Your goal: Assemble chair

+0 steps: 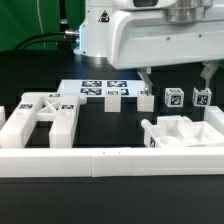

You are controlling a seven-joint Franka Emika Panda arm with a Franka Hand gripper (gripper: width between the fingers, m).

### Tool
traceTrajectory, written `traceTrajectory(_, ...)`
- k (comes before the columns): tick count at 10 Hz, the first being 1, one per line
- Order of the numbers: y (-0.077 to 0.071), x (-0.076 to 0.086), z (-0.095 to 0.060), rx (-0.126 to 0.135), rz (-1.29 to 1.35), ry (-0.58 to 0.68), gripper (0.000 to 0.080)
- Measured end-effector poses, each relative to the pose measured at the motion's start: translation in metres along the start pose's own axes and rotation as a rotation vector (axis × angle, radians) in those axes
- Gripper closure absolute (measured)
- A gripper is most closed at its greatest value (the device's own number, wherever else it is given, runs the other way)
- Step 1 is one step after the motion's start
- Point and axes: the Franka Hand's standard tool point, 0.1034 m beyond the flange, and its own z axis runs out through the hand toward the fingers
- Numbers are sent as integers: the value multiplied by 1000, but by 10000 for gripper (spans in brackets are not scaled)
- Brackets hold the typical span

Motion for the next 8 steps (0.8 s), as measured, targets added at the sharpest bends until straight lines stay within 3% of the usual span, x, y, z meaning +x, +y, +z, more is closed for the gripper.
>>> traceTrajectory(1, 1, -16, 5, -2, 2, -10, 150)
traceTrajectory(5, 1, -13, 5, -2, 0, -12, 150)
traceTrajectory(6, 8, -20, 8, 0, 31, -14, 150)
traceTrajectory(8, 15, -62, 19, -8, 91, -20, 150)
